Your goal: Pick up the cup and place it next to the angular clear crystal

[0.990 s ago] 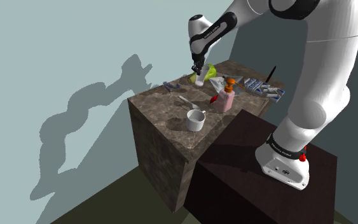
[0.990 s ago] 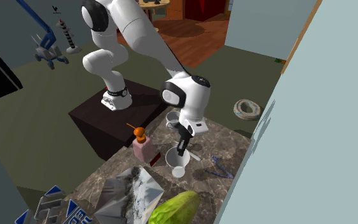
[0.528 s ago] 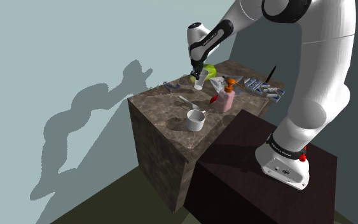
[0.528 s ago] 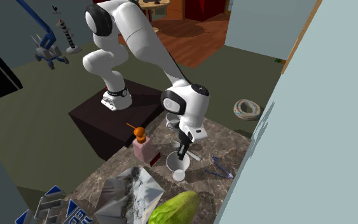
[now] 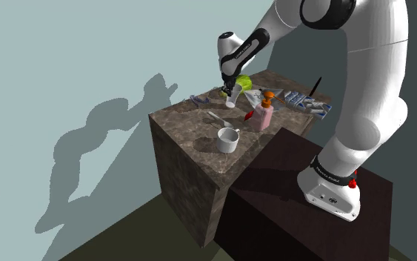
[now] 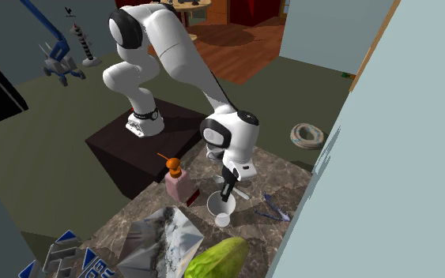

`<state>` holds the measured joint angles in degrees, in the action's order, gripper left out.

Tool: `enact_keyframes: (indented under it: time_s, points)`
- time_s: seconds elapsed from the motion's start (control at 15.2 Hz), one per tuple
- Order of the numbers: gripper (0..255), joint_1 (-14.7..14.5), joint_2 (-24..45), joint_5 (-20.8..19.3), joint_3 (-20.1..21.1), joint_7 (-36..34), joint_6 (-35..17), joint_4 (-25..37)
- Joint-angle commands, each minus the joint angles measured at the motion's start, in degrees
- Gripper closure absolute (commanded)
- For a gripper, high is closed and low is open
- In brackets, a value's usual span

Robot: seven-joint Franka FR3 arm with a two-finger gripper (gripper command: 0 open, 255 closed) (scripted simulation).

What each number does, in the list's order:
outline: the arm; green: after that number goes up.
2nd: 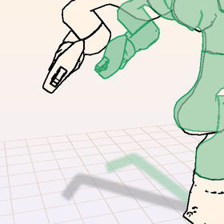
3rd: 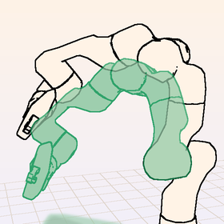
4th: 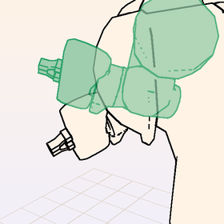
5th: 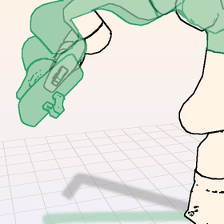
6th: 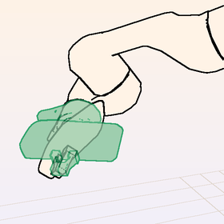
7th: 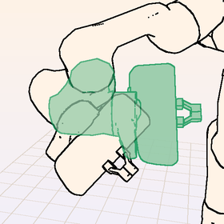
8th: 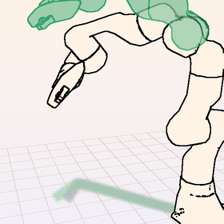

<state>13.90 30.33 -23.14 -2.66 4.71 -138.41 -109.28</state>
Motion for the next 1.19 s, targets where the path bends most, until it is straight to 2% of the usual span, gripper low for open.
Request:
enact_keyframes:
  time_s: [0.0,0.13,0.2,0.53,0.79,1.12]
  points:
    - [255,0.00,0.02,-0.01,0.00,-0.01,-0.03,0.01]
    - [255,0.00,0.02,-0.01,0.00,-0.01,-0.03,0.01]
    - [0,0.00,0.02,-0.01,0.00,-0.01,-0.03,0.02]
    - [0,0.00,0.02,-0.01,0.00,-0.01,-0.03,0.02]
    - [0,-0.77,-5.00,1.26,0.98,0.77,5.25,0.07]
    - [0,-0.77,-5.00,1.26,0.97,0.78,5.25,0.07]
